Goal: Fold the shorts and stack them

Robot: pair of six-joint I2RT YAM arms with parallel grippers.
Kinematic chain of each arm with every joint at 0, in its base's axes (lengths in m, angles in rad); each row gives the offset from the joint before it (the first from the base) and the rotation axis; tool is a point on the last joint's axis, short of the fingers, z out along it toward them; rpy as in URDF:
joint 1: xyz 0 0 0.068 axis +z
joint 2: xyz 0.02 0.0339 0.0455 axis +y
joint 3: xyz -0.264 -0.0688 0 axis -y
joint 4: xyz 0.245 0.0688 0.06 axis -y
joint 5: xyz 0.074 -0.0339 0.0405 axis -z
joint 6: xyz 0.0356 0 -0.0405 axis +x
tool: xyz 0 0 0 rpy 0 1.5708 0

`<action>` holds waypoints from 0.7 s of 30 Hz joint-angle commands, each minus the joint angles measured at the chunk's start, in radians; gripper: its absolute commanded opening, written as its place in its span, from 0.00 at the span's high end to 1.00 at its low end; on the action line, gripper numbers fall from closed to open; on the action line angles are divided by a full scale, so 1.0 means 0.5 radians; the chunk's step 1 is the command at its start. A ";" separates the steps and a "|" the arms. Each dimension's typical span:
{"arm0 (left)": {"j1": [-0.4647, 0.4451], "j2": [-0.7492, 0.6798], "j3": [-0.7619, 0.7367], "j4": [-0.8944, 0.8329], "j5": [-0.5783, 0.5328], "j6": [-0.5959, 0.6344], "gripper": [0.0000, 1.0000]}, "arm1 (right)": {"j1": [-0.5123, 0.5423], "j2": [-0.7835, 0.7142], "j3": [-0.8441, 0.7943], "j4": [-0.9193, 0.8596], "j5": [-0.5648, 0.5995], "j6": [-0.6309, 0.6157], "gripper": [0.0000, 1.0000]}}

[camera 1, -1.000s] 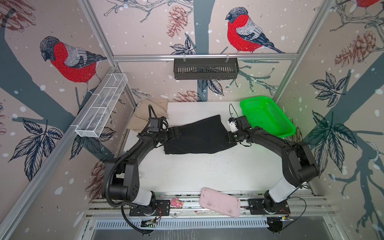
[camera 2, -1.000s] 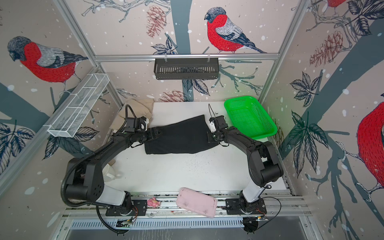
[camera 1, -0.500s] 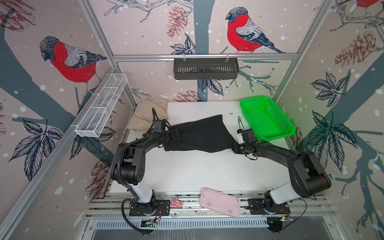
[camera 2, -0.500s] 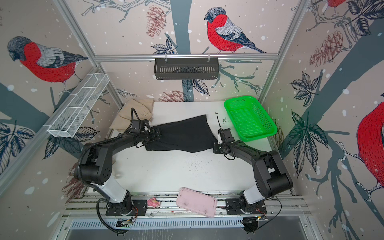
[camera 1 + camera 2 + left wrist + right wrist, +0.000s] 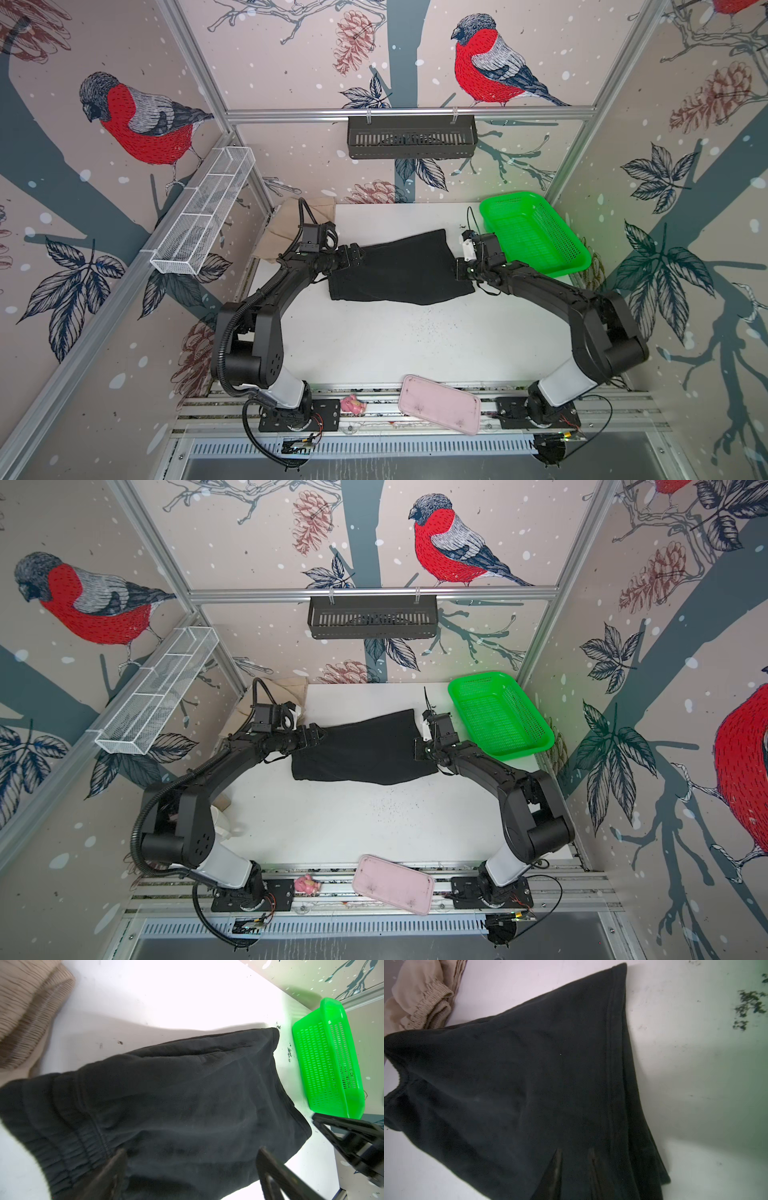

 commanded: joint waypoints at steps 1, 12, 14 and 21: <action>-0.011 0.052 -0.016 0.321 0.108 -0.012 0.03 | -0.005 0.083 -0.022 0.147 -0.046 0.009 0.83; -0.008 0.284 -0.013 0.448 -0.130 0.105 0.03 | -0.152 0.175 -0.315 0.272 -0.042 0.046 0.84; -0.008 0.346 -0.012 0.423 -0.176 0.130 0.03 | -0.187 0.174 -0.319 0.237 -0.020 0.034 0.84; -0.006 0.482 0.003 0.349 -0.165 0.192 0.03 | -0.363 0.008 -0.360 0.165 0.004 0.007 0.82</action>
